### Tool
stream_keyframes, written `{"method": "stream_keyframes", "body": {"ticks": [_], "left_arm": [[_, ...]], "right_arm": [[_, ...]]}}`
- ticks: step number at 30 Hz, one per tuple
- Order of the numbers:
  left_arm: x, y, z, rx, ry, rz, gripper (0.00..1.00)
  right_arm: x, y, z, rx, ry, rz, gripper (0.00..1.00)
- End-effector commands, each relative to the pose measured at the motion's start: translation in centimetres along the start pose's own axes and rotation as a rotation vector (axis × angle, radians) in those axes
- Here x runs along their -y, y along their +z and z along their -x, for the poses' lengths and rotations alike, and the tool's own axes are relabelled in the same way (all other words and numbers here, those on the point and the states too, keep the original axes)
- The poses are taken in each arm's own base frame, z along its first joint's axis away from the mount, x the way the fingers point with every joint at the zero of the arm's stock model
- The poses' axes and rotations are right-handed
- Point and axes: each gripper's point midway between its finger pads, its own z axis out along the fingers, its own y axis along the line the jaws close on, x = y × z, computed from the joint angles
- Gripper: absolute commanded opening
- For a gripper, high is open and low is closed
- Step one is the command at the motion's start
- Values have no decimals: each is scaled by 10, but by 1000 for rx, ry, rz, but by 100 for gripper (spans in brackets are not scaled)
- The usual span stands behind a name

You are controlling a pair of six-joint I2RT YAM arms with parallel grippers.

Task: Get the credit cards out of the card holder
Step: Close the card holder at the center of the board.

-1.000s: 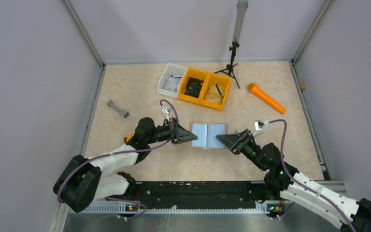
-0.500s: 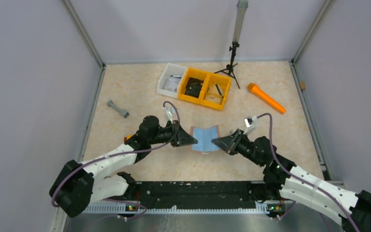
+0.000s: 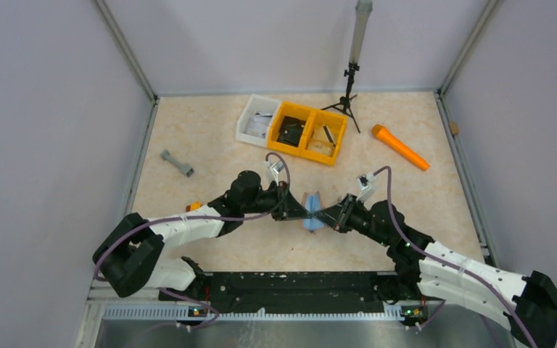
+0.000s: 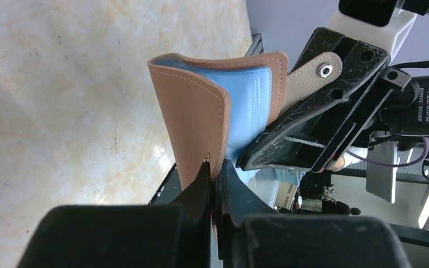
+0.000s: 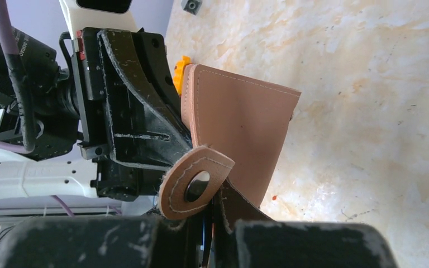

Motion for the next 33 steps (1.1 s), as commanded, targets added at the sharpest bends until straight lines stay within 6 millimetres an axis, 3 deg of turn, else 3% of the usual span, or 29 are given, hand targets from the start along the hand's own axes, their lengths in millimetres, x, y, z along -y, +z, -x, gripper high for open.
{"method": "stream_keyframes", "body": {"ticks": [1, 4, 5, 10, 17, 20, 22, 27, 29, 32, 33], "left_arm": [[20, 15, 17, 52, 50, -81, 0], [5, 24, 17, 48, 30, -50, 0], [-1, 26, 16, 48, 24, -35, 0], [-32, 45, 13, 19, -10, 21, 0], [-62, 64, 7, -18, -32, 67, 2], [-78, 68, 2, -41, -39, 106, 3], [-86, 69, 0, -48, -39, 139, 3], [-105, 64, -2, -57, -8, 251, 11], [-110, 60, -1, -54, 8, 292, 16], [-111, 53, 1, -54, 36, 332, 21], [-111, 51, 2, -51, 45, 349, 22]], "right_arm": [[-49, -12, 18, 52, -1, 186, 1], [-39, -15, 21, 71, -26, 132, 41], [-36, -16, 21, 72, -37, 116, 50], [-23, -22, 26, 91, -81, 38, 53], [19, -29, 24, 105, -136, -133, 52], [28, -36, 29, 135, -161, -173, 51], [34, -46, 38, 176, -186, -213, 50], [79, -83, 59, 257, -239, -505, 49], [97, -99, 70, 309, -228, -649, 54], [104, -93, 63, 272, -202, -696, 74], [111, -93, 61, 264, -195, -734, 76]]}}
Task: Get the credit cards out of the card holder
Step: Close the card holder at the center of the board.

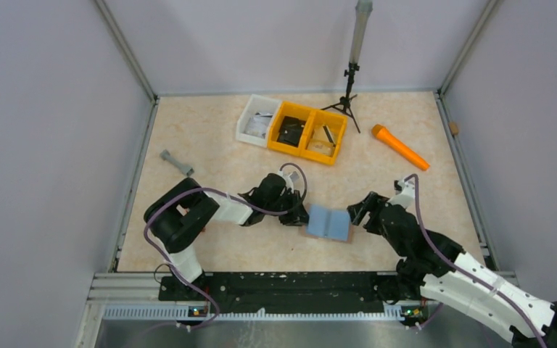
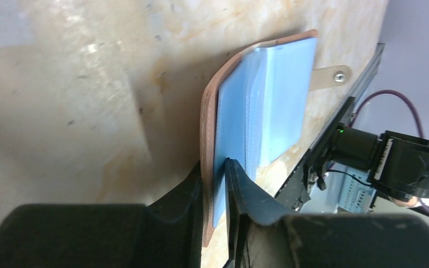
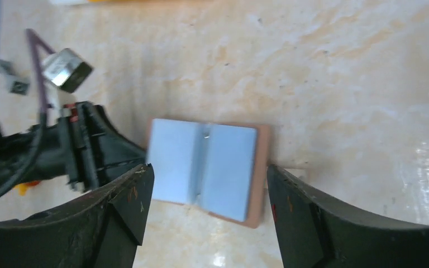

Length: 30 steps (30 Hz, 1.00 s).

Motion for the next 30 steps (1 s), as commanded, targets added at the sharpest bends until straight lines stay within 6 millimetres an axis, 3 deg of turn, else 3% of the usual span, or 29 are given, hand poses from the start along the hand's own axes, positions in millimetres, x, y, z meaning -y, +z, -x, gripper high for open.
{"method": "stream_keyframes", "body": {"ticks": [1, 4, 7, 9, 14, 20, 26, 30], "left_arm": [[2, -13, 13, 48, 95, 77, 24], [3, -21, 14, 58, 115, 99, 29], [4, -27, 14, 63, 126, 106, 35], [6, -28, 13, 61, 129, 102, 39], [9, -33, 13, 61, 145, 97, 43], [9, -40, 11, 64, 161, 112, 34], [5, -34, 8, 43, 155, 106, 27], [3, -30, 7, 35, 150, 99, 24]], "right_arm": [[37, 5, -3, -5, -42, -237, 77], [60, 9, -9, -9, -61, -387, 77], [71, 11, -13, -27, -96, -478, 68], [71, 15, -18, -51, -124, -489, 61], [55, 29, -35, -111, -132, -385, 57], [55, 36, -47, -130, -131, -358, 52], [68, 39, -56, -156, -165, -413, 52], [69, 43, -63, -172, -164, -415, 43]]}}
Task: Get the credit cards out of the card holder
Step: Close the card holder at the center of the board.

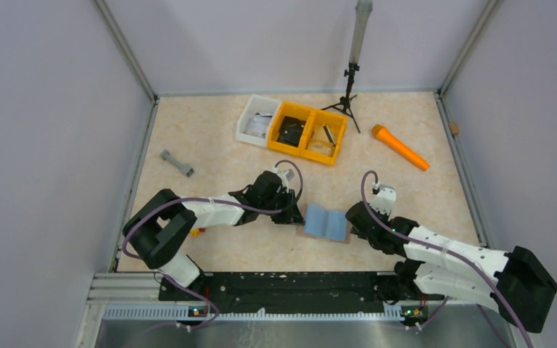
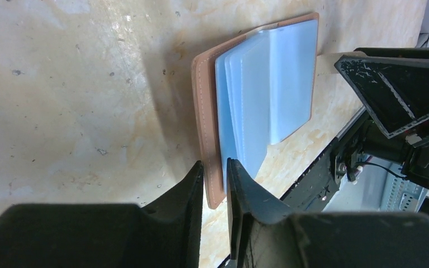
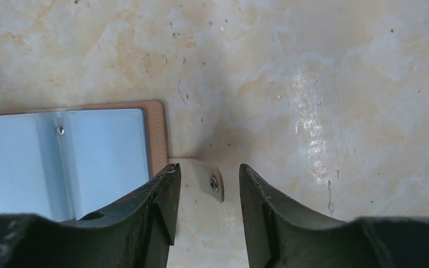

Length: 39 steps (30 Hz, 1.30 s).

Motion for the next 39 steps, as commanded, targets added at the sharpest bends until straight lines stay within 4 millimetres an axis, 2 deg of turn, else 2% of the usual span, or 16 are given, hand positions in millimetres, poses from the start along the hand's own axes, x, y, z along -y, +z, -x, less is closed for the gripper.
{"method": "stream_keyframes", "body": {"ticks": [1, 2, 4, 8, 13, 16, 20, 23, 25, 29, 33, 39], "left_arm": [[9, 5, 6, 8, 29, -39, 23], [9, 6, 5, 5, 29, -39, 23], [8, 7, 6, 3, 28, -37, 23], [7, 11, 5, -6, 27, -41, 22], [10, 15, 3, -26, 27, -63, 19], [10, 16, 3, -29, 28, -62, 18], [11, 18, 4, -29, 27, -68, 17], [13, 20, 3, -36, 26, -89, 16], [15, 22, 1, -44, 28, -108, 16], [12, 22, -1, -47, 19, -106, 14], [7, 16, -4, -46, 39, -76, 16], [-7, 3, -7, -44, 62, 19, 20]], "right_arm": [[-9, 3, -1, 1, 10, 30, 38], [-11, 3, -1, -1, 11, 39, 29], [-25, -2, 5, 0, -7, 94, 0], [-60, -21, 24, 23, -47, 268, 0], [-117, -64, 40, 32, -62, 615, 0], [-139, -86, 51, 62, -47, 754, 0], [-163, -95, 54, 62, -11, 864, 0], [-177, -93, 46, 34, 1, 928, 0], [-185, -93, 39, 33, 25, 993, 0], [-188, -83, 32, 51, 104, 1039, 0], [-179, -64, 22, 61, 145, 1000, 0], [-169, -48, 14, 86, 192, 999, 0]]}}
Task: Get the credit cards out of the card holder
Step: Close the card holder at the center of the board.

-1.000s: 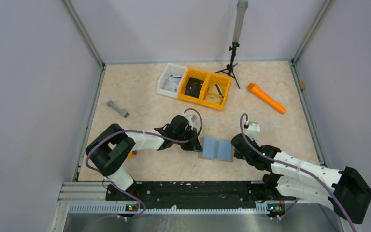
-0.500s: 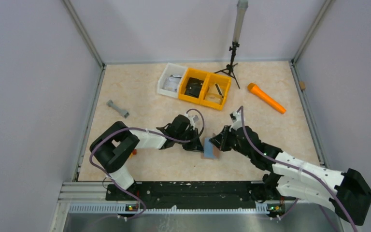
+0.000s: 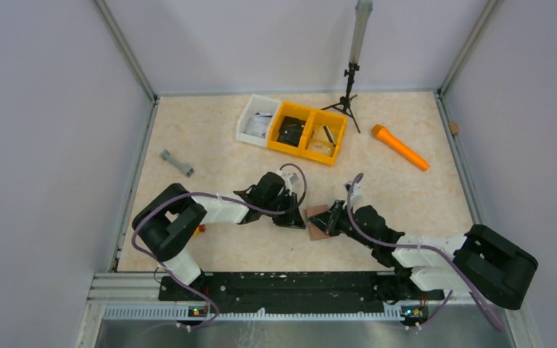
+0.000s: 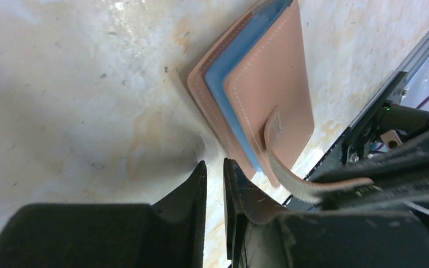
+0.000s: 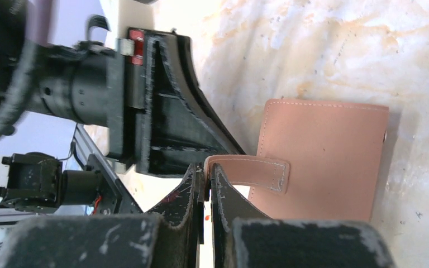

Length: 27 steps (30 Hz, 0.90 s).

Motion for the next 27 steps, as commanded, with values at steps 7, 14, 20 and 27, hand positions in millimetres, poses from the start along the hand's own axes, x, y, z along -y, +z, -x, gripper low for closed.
{"method": "stream_keyframes", "body": {"ticks": [7, 14, 20, 27], "left_arm": [[-3, -41, -3, 51, 62, 86, 22], [-5, -80, -8, 111, 78, 153, 26], [-6, -101, -6, 158, 87, 181, 28], [-5, -116, 0, 204, 90, 204, 32]], "right_arm": [[-13, 16, 10, 100, 85, 139, 0], [7, 26, -5, 48, 287, 193, 6], [29, 46, -25, -31, 371, 141, 59], [36, 47, -26, -40, 444, 114, 87]]}}
